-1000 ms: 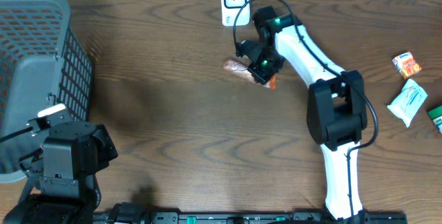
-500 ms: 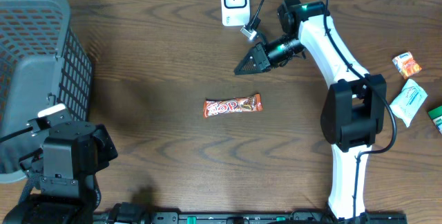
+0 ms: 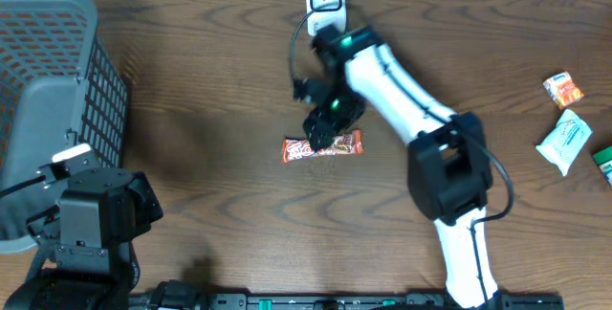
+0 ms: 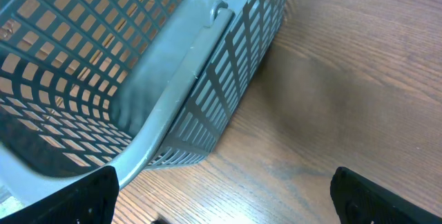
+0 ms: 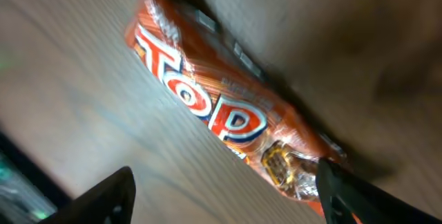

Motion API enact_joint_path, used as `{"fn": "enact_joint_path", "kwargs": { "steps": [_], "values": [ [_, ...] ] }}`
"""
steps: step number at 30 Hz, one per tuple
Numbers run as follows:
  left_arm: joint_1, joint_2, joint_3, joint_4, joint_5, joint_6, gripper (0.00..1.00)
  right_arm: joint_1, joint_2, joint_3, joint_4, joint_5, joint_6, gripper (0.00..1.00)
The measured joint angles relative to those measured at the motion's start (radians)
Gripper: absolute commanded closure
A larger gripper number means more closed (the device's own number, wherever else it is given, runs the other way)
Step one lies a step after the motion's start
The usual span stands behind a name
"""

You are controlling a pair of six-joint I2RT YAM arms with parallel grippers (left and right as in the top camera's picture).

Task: Scan the item barcode

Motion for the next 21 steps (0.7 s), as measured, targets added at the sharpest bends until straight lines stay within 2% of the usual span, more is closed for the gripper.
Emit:
{"fn": "enact_joint_path", "kwargs": {
  "steps": [3,10,12,16,17,21],
  "values": [
    [0.000,0.000,0.000,0.000,0.000,0.000,0.02,0.043,0.000,-0.050,0.040,0.107,0.000,0.25],
    [0.000,0.000,0.000,0.000,0.000,0.000,0.02,0.073,-0.023,-0.217,0.225,0.305,-0.013,0.39],
    [0.000,0.000,0.000,0.000,0.000,0.000,0.02,0.077,-0.047,-0.265,0.288,0.334,-0.029,0.52],
    [0.000,0.000,0.000,0.000,0.000,0.000,0.02,0.079,-0.103,-0.363,0.419,0.320,-0.046,0.92],
    [0.000,0.000,0.000,0.000,0.000,0.000,0.02,0.080,-0.111,-0.378,0.439,0.320,-0.049,0.99],
    [0.000,0.000,0.000,0.000,0.000,0.000,0.02,0.079,-0.135,-0.415,0.483,0.327,-0.007,0.99]
  ]
}}
